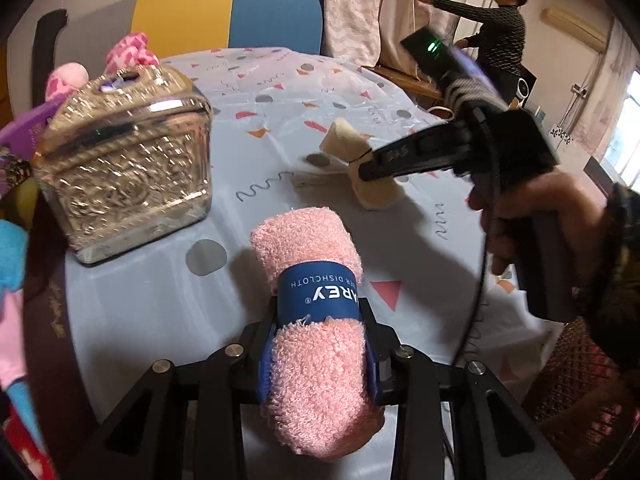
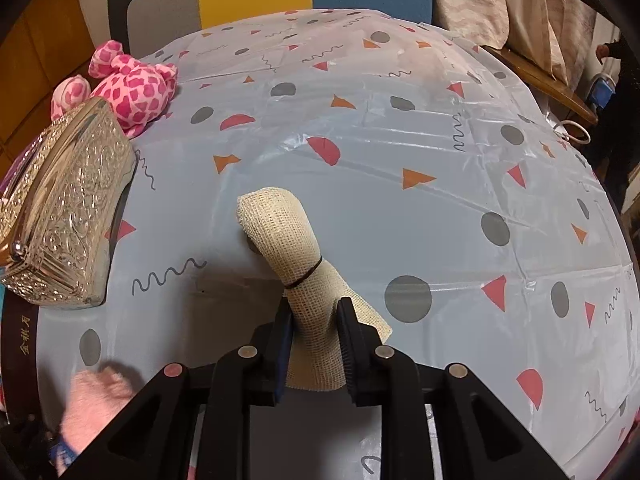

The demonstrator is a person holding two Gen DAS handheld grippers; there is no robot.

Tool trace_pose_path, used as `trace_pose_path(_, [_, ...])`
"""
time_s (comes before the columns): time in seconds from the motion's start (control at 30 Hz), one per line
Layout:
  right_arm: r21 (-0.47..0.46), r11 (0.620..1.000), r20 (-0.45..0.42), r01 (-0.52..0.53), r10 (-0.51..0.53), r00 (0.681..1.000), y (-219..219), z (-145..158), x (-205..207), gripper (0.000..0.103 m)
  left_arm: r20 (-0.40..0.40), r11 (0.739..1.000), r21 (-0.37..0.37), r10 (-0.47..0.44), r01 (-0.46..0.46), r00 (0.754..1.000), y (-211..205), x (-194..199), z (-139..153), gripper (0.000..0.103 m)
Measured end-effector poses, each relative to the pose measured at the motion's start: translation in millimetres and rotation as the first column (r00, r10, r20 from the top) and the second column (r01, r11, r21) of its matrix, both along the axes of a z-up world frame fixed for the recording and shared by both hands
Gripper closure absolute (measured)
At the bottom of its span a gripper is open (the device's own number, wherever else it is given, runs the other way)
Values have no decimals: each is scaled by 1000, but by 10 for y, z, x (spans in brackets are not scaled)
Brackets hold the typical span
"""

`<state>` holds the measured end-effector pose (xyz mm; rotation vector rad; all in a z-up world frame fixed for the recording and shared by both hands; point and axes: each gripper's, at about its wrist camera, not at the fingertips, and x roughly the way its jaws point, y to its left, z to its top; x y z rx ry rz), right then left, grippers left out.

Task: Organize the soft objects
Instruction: 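Carry the pink towel into the gold tray and open left gripper while right holds the bandage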

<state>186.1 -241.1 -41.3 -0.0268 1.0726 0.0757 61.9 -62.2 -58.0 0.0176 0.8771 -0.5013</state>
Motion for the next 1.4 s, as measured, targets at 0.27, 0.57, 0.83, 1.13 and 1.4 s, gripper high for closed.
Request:
trace_pose_path(0.27, [-115,993,20,-25,28,999,126,-13,-20,83,31,999,-34,38,-37,999,215,-183,317,68])
trace_pose_path(0.57, [-159,987,21,-27,31,999,168,-23,-48,83,30,978,-125,173,-168,984,890,-274,677,68])
trace_pose_path(0.83, [-180,983,17,-36,40,999,198,-32,-63,83,-68,878,-206,429,-433,901,1946,1,754,68])
trace_pose_path(1.13, [-198,979,14,-49,53,999,218,-36,-60,83,-192,832,-198,486,-519,853,2529,491,575,68])
trace_pose_path(1.4, [-204,977,12,-55,59,998,224,-34,-49,83,-188,841,-37,524,-539,830,2376,796,192,59])
